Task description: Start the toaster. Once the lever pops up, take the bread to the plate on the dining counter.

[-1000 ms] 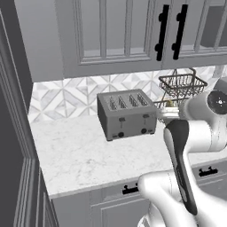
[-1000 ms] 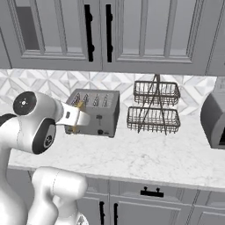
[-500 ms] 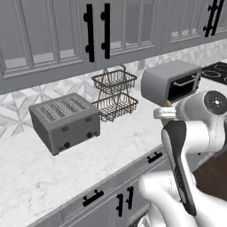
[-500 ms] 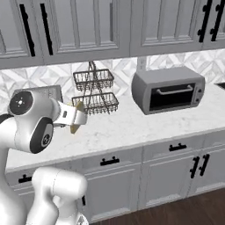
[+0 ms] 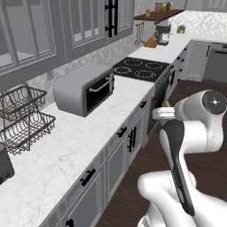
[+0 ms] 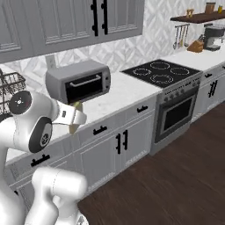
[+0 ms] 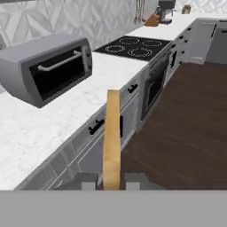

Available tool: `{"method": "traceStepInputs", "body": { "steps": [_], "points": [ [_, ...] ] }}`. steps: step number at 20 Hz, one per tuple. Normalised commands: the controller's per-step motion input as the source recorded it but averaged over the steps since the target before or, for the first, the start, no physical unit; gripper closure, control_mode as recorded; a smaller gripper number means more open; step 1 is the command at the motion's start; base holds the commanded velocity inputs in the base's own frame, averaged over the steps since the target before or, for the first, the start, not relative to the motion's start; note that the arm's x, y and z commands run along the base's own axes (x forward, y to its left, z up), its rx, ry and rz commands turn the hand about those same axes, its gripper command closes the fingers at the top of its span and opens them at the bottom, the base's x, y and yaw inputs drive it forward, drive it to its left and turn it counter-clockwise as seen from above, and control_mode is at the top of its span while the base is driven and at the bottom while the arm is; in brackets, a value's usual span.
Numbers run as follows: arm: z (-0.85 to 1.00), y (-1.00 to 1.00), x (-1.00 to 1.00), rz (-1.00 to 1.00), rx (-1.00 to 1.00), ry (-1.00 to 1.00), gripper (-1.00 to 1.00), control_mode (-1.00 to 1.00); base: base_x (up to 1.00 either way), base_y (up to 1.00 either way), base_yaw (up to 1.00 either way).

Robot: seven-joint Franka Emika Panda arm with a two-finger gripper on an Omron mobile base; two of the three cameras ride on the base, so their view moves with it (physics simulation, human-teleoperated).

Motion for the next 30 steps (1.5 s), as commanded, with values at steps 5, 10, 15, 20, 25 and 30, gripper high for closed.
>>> {"method": "traceStepInputs", "body": {
  "steps": [5,10,15,20,25,30],
  "points": [
    [0.00,0.00,0.00,0.00,0.00,0.00,1.00,1.00,0.10,-0.97,-0.65],
    [0.00,0.00,0.00,0.00,0.00,0.00,1.00,1.00,0.21,-0.50,-0.65],
    [0.00,0.00,0.00,0.00,0.00,0.00,1.00,1.00,0.14,-0.17,-0.59],
    [0.00,0.00,0.00,0.00,0.00,0.00,1.00,1.00,0.48,-0.18,-0.44],
    [0.00,0.00,0.00,0.00,0.00,0.00,1.00,1.00,0.94,-0.54,-0.32],
    [0.00,0.00,0.00,0.00,0.00,0.00,1.00,1.00,1.00,-0.65,-0.35]
  ]
}}
